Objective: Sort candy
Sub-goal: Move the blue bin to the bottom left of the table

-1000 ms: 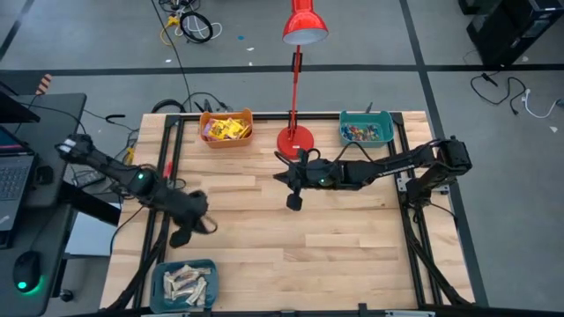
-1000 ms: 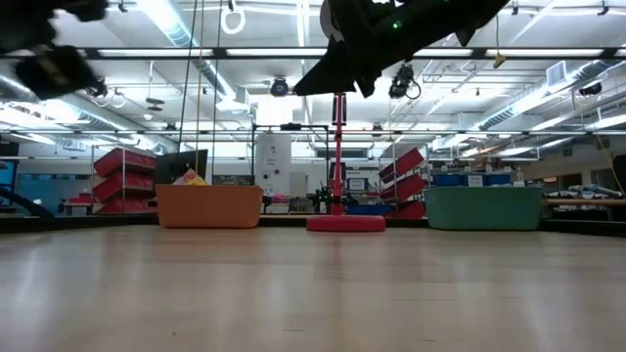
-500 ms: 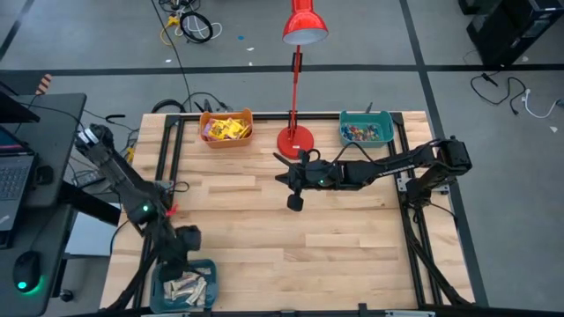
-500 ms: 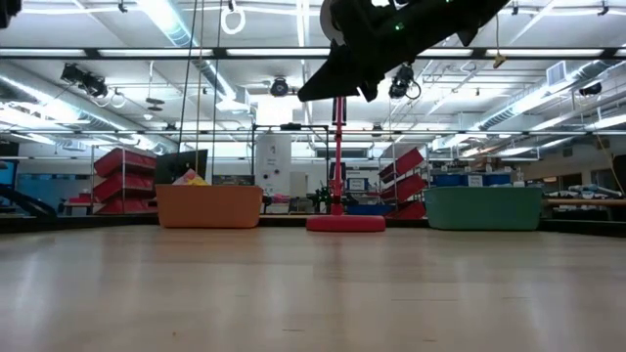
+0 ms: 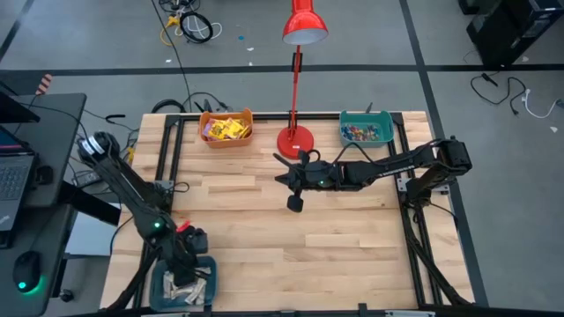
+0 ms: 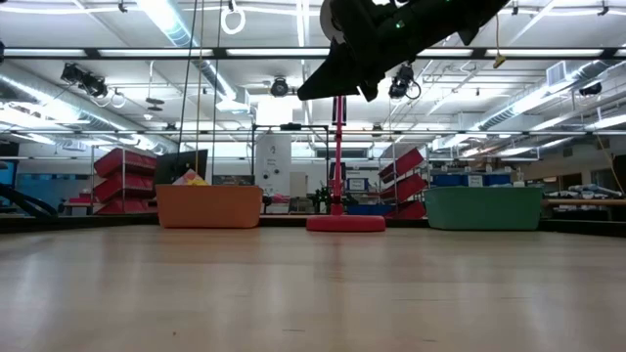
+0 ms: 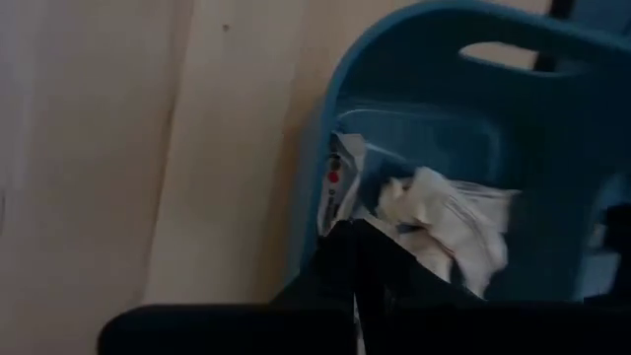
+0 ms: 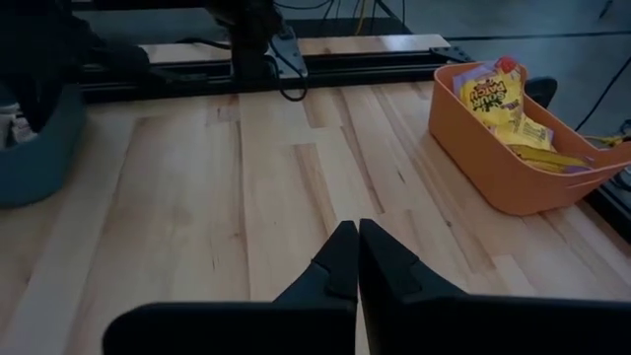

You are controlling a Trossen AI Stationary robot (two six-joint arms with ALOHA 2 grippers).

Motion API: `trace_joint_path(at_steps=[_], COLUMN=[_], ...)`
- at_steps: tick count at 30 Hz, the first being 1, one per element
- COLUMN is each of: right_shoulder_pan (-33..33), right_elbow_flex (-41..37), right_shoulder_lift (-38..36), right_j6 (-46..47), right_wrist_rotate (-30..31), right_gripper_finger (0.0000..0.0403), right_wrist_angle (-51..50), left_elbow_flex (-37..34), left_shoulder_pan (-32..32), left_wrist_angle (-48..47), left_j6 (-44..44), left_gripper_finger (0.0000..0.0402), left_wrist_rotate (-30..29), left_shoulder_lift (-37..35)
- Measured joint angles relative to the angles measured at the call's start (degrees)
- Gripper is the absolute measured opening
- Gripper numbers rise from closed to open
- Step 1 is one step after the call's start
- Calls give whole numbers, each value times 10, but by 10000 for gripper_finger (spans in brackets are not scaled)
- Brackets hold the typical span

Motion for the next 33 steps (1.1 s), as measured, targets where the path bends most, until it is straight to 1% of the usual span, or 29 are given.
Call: trace_joint_path(at_steps=[4,8,11,15,21,27,33], right_shoulder_pan=[1,3,4,7,8,8,12], right_elbow_flex=[0,0,0,0,0,0,0], right_shoulder_lift=[0,0,0,0,0,0,0], right_j6=[0,0,0,0,0,0,-9], right_wrist_rotate=[0,0,0,0,0,0,1], right_gripper_finger=[0,0,0,0,0,0,0], right_wrist_angle=[0,0,0,0,0,0,-2], left_elbow_flex=[0,0,0,0,0,0,0], left_shoulder_pan=[0,0,0,4,28,53,86], left_wrist_angle=[13,44,58,51,56,57,58], left_j6=[0,0,6,34,98,145,211], left_gripper_finger=[0,0,0,0,0,0,0], left_wrist_rotate=[-1,-4,-28,-66,-112,-119,-133], left_shoulder_lift=[21,25,25,25,25,26,30])
